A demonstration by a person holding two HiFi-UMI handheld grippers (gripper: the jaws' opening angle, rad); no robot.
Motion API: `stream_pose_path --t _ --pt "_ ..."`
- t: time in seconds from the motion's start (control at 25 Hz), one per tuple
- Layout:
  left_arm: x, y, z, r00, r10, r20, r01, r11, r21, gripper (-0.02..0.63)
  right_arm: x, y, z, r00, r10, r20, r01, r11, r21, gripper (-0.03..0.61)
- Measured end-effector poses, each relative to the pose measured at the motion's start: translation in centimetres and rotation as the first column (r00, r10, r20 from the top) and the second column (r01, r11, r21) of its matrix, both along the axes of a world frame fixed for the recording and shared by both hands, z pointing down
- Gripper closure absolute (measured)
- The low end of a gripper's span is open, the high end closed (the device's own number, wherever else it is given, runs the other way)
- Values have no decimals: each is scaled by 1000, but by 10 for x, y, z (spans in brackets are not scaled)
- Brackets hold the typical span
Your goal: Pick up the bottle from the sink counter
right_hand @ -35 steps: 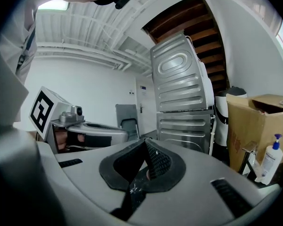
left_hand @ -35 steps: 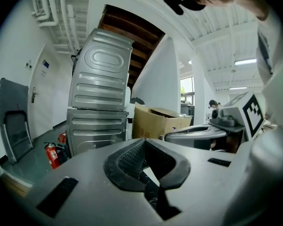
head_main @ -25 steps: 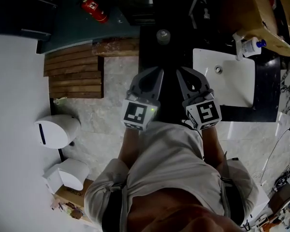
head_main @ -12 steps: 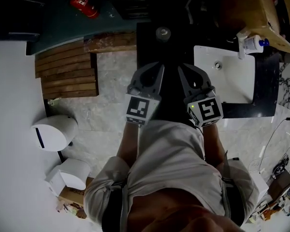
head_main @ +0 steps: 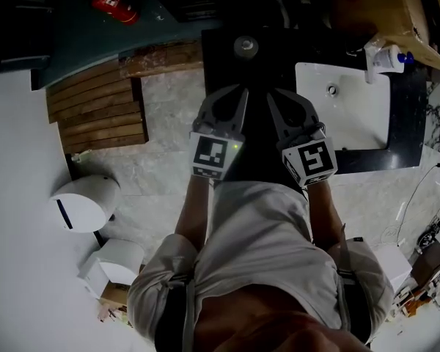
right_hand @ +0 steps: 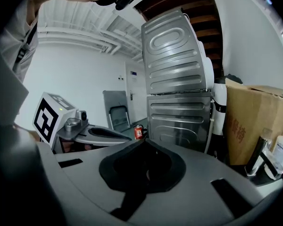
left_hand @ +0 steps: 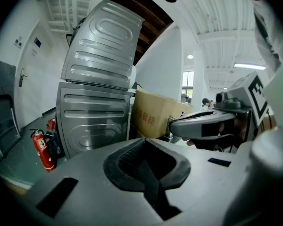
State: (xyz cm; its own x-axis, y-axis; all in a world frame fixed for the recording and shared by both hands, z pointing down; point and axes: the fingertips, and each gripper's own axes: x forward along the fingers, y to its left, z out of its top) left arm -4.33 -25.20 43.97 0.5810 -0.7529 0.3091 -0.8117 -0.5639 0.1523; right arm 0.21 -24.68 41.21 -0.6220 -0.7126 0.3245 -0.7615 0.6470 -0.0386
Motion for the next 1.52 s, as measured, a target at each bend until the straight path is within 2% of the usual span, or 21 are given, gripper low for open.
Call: stream_pose_path --t 0.52,1.0,1.52 --pt "2 -27 40 999 -2 50 4 999 -42 611 -3 -15 32 1000 -14 -10 14 998 -61 586" --pt "2 -39 63 994 -56 98 63 996 -66 611 -4 -25 56 996 -86 8 86 990 -110 586" --pt "5 -47 86 988 -83 129 96 991 -93 611 0 -31 77 994 -107 18 108 983 -149 586"
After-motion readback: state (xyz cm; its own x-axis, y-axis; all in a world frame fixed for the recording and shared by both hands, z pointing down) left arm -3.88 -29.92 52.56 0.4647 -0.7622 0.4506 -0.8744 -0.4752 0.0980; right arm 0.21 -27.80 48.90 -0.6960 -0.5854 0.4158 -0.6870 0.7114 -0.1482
